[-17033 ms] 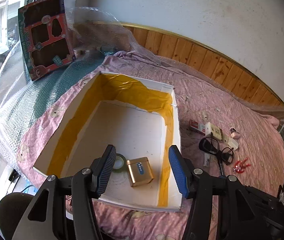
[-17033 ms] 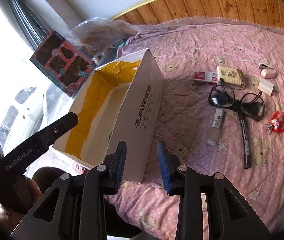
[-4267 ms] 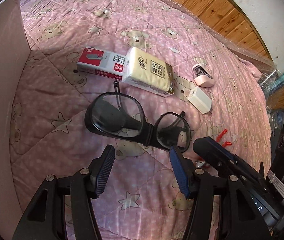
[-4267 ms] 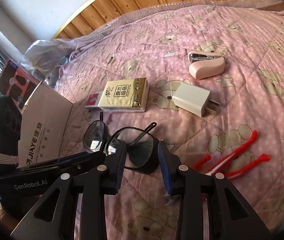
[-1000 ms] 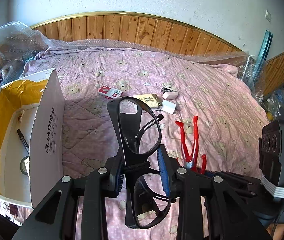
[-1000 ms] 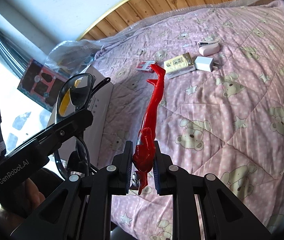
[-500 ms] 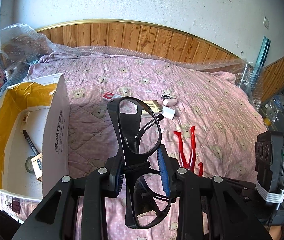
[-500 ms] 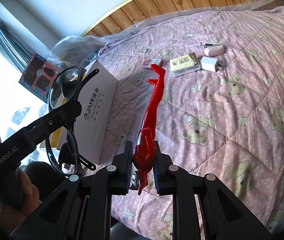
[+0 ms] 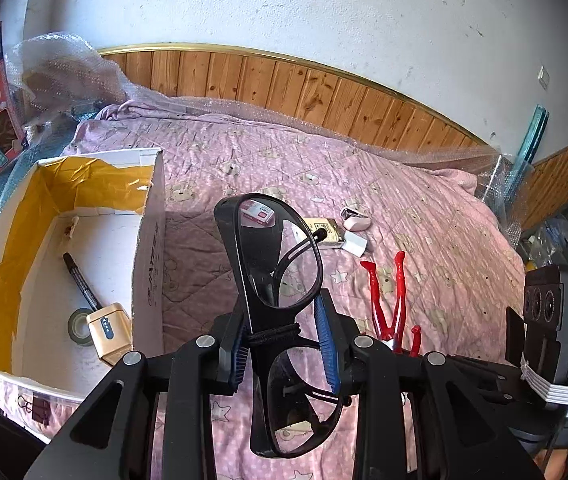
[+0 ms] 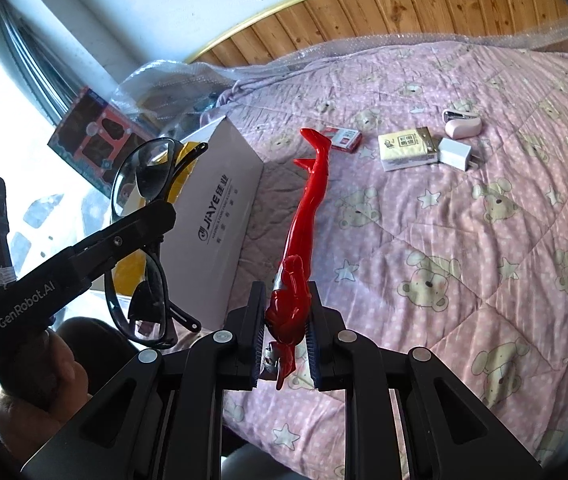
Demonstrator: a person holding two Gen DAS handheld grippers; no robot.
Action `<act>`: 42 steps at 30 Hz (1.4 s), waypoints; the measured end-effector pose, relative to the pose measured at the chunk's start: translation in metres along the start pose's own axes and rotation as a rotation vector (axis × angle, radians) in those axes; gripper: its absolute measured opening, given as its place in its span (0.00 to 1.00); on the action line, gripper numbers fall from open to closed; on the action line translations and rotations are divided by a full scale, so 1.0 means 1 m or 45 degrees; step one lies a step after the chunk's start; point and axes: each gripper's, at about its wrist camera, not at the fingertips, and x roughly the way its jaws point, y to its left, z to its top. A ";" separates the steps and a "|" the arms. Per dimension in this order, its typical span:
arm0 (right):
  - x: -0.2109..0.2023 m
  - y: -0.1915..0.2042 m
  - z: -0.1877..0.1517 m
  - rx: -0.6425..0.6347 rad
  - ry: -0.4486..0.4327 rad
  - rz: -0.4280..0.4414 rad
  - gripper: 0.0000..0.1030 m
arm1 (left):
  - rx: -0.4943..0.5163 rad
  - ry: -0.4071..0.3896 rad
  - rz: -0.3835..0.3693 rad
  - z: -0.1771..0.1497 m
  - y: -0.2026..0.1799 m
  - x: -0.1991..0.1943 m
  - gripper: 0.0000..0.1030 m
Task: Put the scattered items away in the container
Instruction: 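Carry the glasses in the left tool while the right tool carries the red toy to the box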
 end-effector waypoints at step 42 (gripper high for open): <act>0.026 0.109 0.041 -0.246 0.018 0.026 0.19 | -0.253 -0.185 -0.006 0.019 0.109 -0.060 0.31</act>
